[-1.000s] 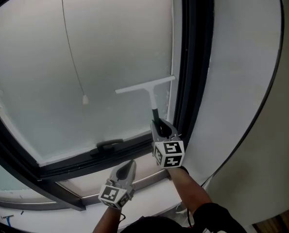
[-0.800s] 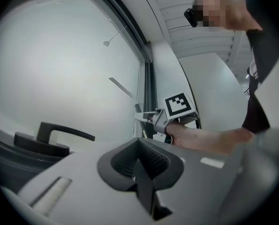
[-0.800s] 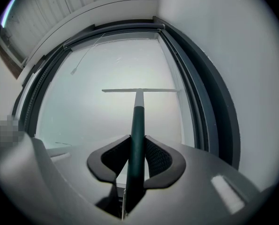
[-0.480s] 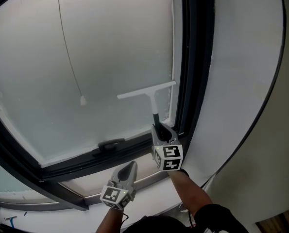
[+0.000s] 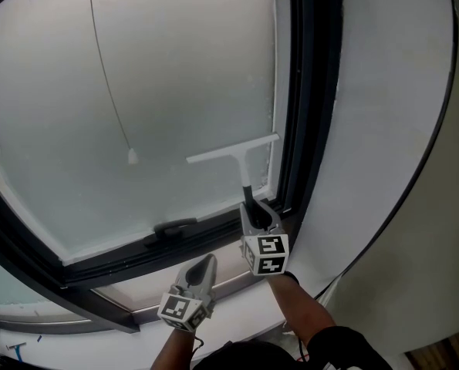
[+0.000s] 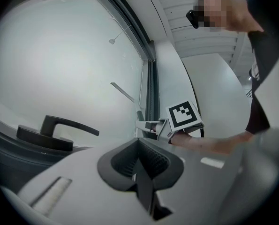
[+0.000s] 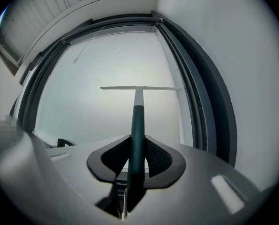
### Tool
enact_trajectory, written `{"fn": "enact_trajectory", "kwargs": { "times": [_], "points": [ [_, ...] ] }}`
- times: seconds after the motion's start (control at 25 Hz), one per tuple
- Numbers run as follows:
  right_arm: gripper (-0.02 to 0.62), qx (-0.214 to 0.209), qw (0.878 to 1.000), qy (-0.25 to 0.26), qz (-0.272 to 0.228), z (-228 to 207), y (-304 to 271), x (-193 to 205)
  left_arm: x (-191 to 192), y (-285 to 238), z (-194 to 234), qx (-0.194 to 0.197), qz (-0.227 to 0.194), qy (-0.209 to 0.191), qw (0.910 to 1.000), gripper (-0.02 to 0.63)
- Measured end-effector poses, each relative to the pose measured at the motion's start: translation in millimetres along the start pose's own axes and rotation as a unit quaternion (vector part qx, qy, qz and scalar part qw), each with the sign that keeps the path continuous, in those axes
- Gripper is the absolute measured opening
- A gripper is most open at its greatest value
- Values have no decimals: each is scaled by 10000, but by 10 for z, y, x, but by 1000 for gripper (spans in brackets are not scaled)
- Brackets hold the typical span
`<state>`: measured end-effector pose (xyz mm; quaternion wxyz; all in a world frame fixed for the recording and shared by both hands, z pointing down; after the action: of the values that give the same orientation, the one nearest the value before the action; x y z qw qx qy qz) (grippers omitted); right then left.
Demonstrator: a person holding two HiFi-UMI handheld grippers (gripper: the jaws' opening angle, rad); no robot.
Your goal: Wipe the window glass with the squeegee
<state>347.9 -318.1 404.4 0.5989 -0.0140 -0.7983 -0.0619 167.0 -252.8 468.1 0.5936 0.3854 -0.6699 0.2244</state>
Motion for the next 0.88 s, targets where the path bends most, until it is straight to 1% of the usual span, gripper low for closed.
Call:
{"fn": "enact_trajectory", "kwargs": {
  "times": [0.32,0.52,0.72,0.88],
  "points": [
    [97,57,9999,-46,119,-43,7,156,42,-8,11,6,47,5,10000,0],
    [97,103,9996,-120,250,-60,21,289,66,0,50,-54,40,130,9999,0],
    [97,179,9990,-120,395,-105,54,435,157,6,72,-95,167,73,9998,0],
    [97,211,9985,-145,476,-120,97,511,168,-24,72,-144,168,65,9997,0]
  ]
}}
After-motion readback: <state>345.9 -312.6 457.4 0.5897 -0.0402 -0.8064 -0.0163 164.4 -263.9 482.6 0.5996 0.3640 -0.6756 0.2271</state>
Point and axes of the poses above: the fingertips, and each gripper's own axes: y backward along the fingers, z to its left, x out of its underside, the point moved 6 cm from there along y, backward along the fingers, and after that the axes turned 15 degrees about -y, right-handed, at the moved point
